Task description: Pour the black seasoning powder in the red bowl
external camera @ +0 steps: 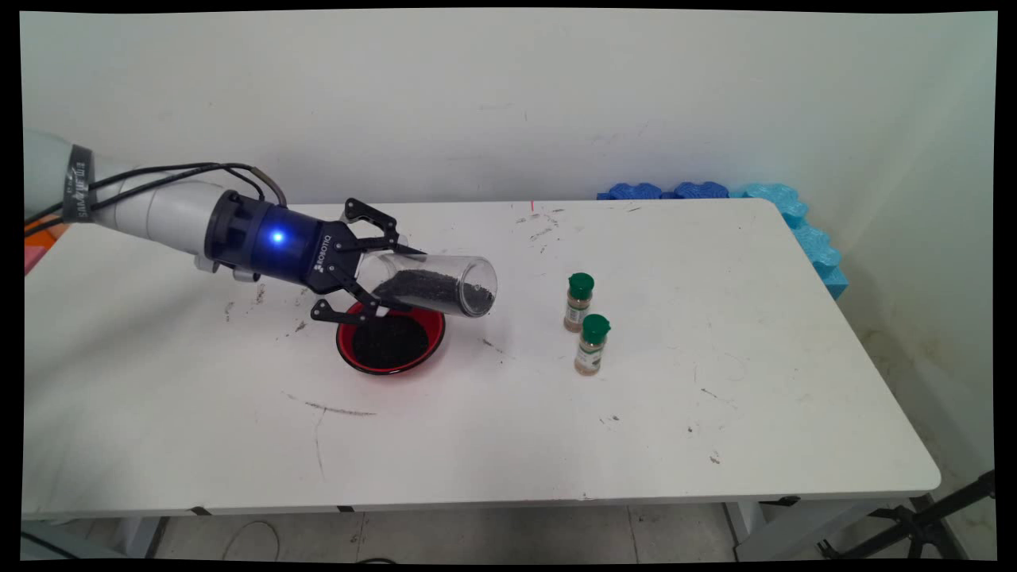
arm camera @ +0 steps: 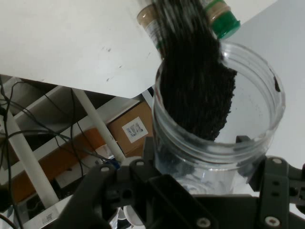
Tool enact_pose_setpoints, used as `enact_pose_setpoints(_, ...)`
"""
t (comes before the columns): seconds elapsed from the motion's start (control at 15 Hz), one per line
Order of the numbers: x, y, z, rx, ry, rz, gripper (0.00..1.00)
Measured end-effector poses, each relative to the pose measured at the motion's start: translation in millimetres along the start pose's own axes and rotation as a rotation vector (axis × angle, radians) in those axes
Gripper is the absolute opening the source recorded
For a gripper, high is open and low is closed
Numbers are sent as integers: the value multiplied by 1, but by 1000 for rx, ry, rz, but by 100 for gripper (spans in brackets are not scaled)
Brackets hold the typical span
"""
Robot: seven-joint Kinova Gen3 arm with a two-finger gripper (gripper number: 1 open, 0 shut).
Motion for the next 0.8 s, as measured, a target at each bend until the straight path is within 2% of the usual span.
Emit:
enact_pose_setpoints(0.47,2,1,1,0,3,17,0)
enact_pose_setpoints(0.67,3,4,1,4,8,58,0)
enact_pose_setpoints(0.8,4,7,1,13,11,117,0)
